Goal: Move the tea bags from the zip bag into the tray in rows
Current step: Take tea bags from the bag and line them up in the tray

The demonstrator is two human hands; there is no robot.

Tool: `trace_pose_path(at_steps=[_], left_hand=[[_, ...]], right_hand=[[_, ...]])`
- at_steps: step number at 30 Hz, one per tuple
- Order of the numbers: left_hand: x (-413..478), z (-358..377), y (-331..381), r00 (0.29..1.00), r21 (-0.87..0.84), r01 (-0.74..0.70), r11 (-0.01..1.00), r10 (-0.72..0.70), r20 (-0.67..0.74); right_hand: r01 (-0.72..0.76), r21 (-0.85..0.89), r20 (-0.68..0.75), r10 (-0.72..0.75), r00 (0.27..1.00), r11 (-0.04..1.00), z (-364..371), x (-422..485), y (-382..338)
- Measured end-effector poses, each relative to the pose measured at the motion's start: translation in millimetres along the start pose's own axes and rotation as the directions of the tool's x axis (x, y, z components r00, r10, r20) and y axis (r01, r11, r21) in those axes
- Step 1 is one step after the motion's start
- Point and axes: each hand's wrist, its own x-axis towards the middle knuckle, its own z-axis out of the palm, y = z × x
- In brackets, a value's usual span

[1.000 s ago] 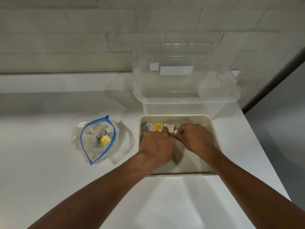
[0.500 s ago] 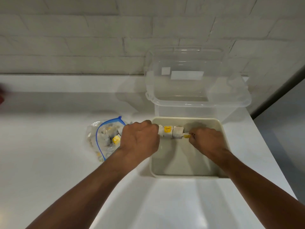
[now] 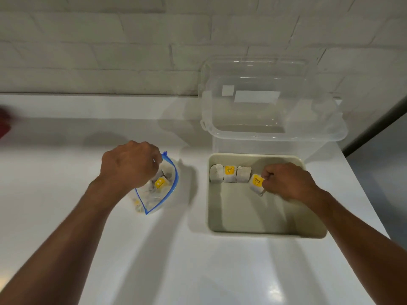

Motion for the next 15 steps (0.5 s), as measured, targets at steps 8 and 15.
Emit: trace_pose_path(at_steps=[8, 15], left_hand=[[7, 17, 7, 0.977, 0.197, -0.116, 0.973, 0.077, 0.199], [4, 25, 2, 0.984, 0.124, -0.111, 0.986, 0.091, 0.152]], right_hand=[[-0.136, -0.13, -0.232, 0.103, 0.967, 0.982, 20, 12, 3], [0.063, -0.127, -0.192, -0.087, 0.977, 0.99, 33, -17, -12]])
